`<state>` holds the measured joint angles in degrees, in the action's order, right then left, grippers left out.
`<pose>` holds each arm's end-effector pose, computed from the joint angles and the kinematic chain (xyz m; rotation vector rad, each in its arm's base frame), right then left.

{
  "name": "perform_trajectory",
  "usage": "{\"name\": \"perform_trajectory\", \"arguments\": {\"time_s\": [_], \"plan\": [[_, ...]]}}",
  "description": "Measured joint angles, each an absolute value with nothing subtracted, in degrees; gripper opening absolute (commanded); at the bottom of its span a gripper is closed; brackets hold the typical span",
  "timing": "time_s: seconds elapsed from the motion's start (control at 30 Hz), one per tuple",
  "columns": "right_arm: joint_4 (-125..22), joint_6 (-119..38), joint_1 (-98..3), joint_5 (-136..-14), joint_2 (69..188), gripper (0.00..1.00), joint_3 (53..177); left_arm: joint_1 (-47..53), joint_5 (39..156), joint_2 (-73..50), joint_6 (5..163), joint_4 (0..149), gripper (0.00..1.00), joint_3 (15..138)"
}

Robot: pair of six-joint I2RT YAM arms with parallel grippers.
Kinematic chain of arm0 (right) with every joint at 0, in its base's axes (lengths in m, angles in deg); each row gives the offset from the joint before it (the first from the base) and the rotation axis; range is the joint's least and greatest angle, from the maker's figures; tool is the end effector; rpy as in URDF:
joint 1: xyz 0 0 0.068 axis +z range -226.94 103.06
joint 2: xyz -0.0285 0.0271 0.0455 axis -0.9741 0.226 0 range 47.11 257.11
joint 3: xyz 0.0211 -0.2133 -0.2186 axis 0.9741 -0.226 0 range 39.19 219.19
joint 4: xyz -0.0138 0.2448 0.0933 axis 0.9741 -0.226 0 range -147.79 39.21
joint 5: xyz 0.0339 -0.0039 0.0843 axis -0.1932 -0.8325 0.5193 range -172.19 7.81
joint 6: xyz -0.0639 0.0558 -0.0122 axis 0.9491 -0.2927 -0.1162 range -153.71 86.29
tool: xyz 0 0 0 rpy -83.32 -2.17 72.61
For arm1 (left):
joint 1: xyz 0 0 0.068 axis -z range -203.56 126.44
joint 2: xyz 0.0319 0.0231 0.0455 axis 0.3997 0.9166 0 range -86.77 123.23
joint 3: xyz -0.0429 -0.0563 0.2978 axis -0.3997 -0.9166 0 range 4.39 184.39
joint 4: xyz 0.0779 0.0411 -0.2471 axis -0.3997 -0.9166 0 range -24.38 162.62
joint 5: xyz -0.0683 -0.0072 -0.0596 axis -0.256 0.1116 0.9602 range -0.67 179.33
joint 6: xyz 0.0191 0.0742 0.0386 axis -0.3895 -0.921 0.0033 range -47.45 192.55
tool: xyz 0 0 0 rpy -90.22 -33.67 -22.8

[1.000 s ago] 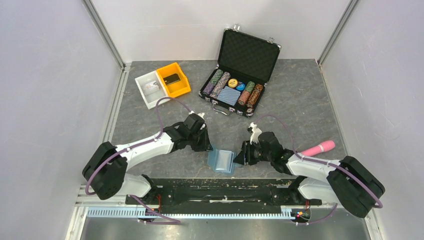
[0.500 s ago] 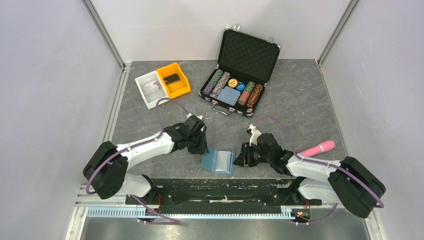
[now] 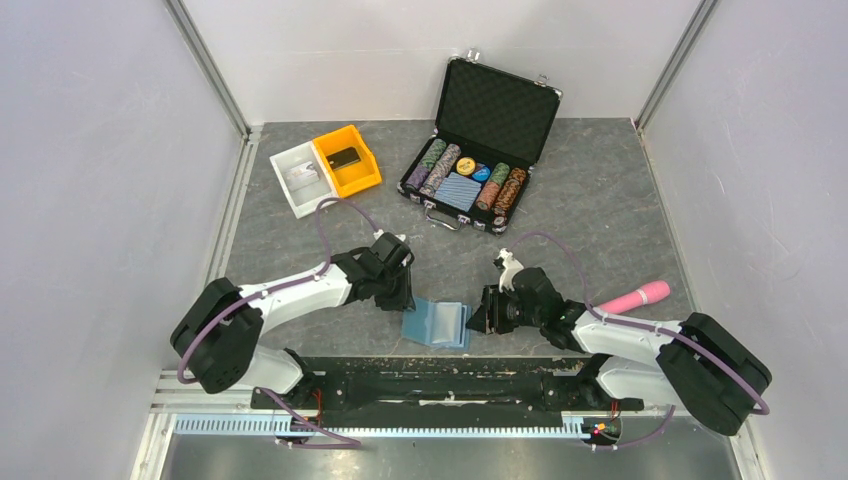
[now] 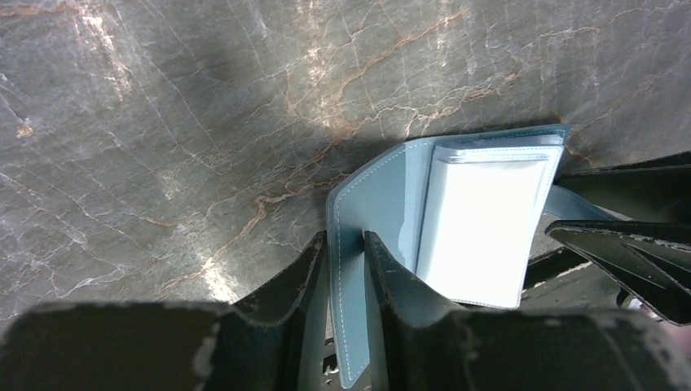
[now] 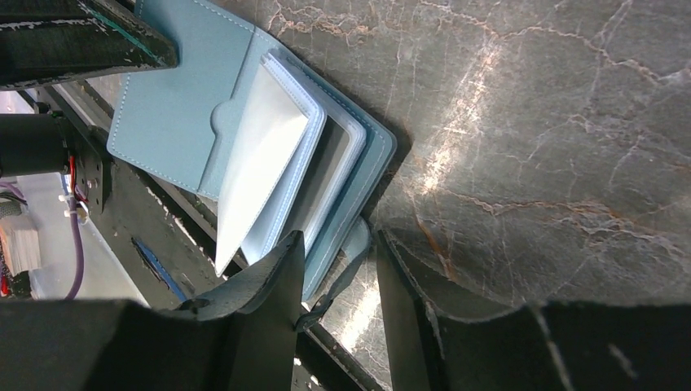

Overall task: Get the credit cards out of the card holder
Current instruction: Open the card holder at the center of the board.

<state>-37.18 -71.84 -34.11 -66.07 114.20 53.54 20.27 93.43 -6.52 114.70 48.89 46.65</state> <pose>0.1429 0.1610 0.1363 -0.2647 2.4366 1.0184 0.1919 -0.1916 0.1718 0.0656 2.7758 -0.5497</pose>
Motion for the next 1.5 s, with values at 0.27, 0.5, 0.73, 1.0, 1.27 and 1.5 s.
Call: {"name": "perform_trajectory", "arguments": {"time_s": [0.27, 0.5, 0.73, 1.0, 1.27, 1.5], "plan": [[-36.7, -72.1, -33.0, -66.6, 115.3, 0.41, 54.2, 20.3, 93.9, -6.1, 114.7, 49.6, 0.27, 45.1], [-34.3, -73.2, -32.8, -66.4, 117.0, 0.37, 54.2, 20.3, 94.4, -6.1, 114.7, 51.1, 0.27, 43.8], [-32.4, -74.7, -32.9, -65.8, 118.6, 0.16, 54.2, 20.2, 94.4, -6.1, 114.8, 51.9, 0.26, 42.5], [-34.3, -75.0, -33.0, -65.9, 115.6, 0.0, 54.8, 19.7, 96.2, -6.3, 115.2, 54.4, 0.28, 41.1], [-35.2, -74.8, -32.9, -65.4, 111.6, 0.0, 59.0, 19.7, 100.4, -6.5, 116.4, 58.7, 0.37, 40.6], [-39.8, -71.4, -32.9, -70.0, 111.5, 0.01, 60.2, 20.0, 100.5, -7.4, 116.4, 58.2, 0.33, 40.9]]}}
